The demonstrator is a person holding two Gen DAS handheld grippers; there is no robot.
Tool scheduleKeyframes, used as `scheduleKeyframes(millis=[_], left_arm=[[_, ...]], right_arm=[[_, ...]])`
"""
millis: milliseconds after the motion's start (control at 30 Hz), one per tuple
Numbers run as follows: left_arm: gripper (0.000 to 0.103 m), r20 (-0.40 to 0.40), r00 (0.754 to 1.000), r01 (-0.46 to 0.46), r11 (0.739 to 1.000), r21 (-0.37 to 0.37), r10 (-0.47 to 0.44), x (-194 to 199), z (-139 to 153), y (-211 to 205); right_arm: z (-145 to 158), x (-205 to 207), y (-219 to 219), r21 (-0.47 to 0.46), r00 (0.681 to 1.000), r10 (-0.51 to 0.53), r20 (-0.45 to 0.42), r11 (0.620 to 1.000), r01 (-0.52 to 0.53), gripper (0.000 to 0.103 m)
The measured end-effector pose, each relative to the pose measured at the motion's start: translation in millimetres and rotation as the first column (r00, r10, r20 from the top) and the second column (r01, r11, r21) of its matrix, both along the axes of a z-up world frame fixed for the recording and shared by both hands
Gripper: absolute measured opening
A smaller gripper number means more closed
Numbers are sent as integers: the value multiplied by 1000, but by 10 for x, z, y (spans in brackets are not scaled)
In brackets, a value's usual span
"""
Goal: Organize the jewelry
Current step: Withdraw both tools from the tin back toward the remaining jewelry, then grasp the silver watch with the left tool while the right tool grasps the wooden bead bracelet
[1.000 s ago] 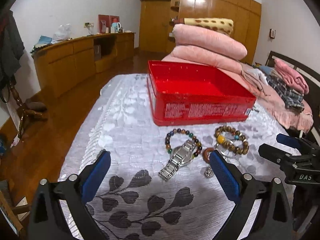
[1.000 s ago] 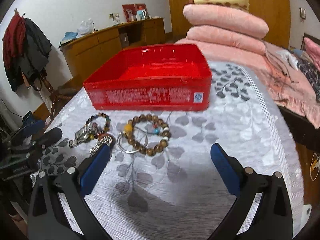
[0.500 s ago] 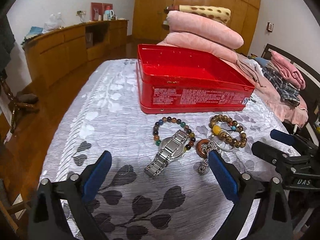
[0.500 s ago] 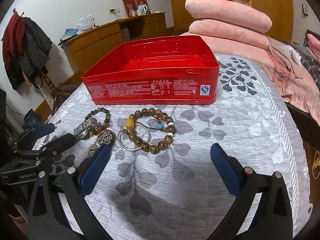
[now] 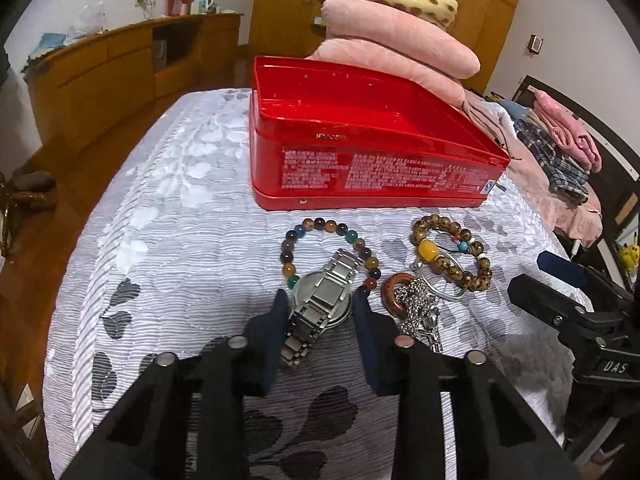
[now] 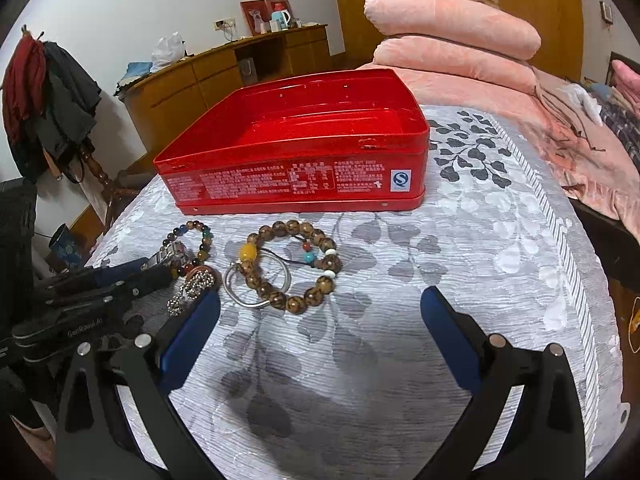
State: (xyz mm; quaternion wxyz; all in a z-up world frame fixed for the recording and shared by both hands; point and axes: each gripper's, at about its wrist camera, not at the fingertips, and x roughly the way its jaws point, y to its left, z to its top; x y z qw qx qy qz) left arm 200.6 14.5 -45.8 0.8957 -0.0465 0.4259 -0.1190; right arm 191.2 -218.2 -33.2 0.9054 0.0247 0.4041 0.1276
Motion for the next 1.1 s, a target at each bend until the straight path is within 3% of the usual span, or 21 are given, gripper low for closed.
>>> scheduleKeyframes(millis=[233,433,533,667,833,933,1100], left_arm=[[31,16,1000,-13,1000,5,13,-88,47,11],[31,15,994,-106,994,-7,107,-232,49,146],[32,9,993,-117,993,-12,117,-215,37,167],[39,-2,993,-115,993,-23,114,-157,14,153],[39,-10,994,-107,994,-33,107,-112,-3,145],[32,-8,994,-108,994,-20,108,-113,-2,128],[31,-5,995,-100,995,-18,100,-95,2,93]], right_arm=[[2,-32,-24,2,1000,-3,0,1000,3,97],[-20,-35,2,2,1000,9,-7,1000,-9,95],[-74,29,12,33,999,25,-45,999,-24,76],[-123,92,9,46,997,22,-73,999,-18,69],[-120,163,33,55,997,26,-79,998,-21,58],[-133,244,44,59,996,19,-91,998,-14,52],[-196,351,44,47,993,-2,-118,999,7,37]])
